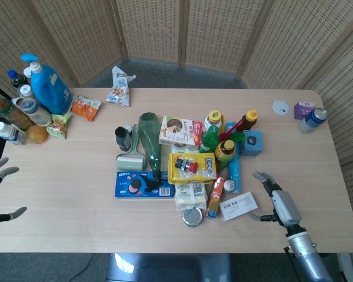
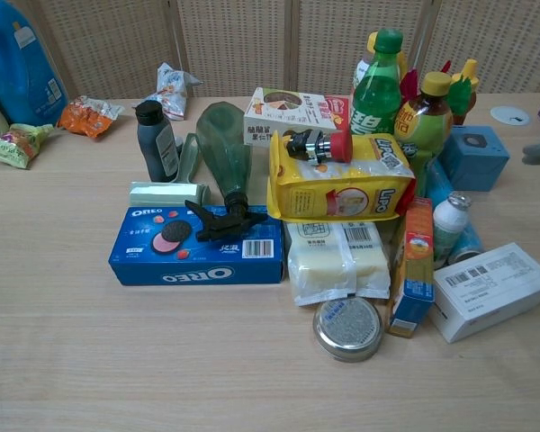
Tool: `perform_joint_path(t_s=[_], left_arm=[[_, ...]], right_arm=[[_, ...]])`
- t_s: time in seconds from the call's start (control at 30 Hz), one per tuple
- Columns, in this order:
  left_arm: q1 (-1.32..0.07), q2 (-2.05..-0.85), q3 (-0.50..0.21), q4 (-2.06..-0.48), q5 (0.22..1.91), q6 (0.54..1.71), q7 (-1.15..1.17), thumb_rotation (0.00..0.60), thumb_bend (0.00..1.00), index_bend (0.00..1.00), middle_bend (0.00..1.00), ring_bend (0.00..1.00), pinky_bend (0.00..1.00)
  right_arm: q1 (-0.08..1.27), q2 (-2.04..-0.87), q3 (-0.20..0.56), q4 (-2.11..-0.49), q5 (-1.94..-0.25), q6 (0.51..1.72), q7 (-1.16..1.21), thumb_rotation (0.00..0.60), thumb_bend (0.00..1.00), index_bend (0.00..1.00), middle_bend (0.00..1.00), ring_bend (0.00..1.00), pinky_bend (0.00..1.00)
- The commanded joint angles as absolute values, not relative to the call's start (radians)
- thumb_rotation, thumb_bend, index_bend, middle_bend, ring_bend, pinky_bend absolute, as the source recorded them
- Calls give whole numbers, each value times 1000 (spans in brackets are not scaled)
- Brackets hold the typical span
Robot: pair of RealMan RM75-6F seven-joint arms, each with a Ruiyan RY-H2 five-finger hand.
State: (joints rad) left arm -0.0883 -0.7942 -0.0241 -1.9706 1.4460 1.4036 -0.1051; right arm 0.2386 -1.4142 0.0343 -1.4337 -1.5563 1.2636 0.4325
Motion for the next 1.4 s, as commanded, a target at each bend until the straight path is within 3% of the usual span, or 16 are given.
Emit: perform_joint_path(t_s=[0.03, 0.23, 0.47, 1.1, 1.3, 1.4], left_arm=[[-91, -798, -26, -1970, 1440, 1398, -99, 600, 0, 214, 0, 0, 0], [-92, -799, -27, -1969, 1434, 1396, -97, 600, 0, 214, 0, 0, 0], [-94, -802, -27, -1968, 1430, 1392, -94, 600, 0, 215, 0, 0, 0], [-105, -815, -30, -1967, 1407, 1372, -69, 600, 0, 214, 0, 0, 0], [-107, -814, -31, -1964, 1403, 1369, -73, 600, 0, 214, 0, 0, 0], [-107, -813, -32, -1963, 1401, 1368, -76, 600, 0, 214, 0, 0, 0]], right_arm=[[267, -1461, 44, -1391, -1535, 1229, 446, 600, 0, 0, 0, 0, 186], [296, -1513, 63, -1355, -1495, 1182, 445, 600, 0, 3, 12, 0, 185], [321, -1579, 82, -1288, -1455, 1146, 438, 600, 0, 115, 108, 0, 186], [340, -1675, 105, -1268, -1404, 1134, 414, 600, 0, 129, 222, 3, 186], [346, -1711, 120, -1275, -1375, 1128, 384, 600, 0, 164, 297, 70, 186], [348, -1731, 132, -1267, -1363, 1131, 381, 600, 0, 228, 394, 154, 214]])
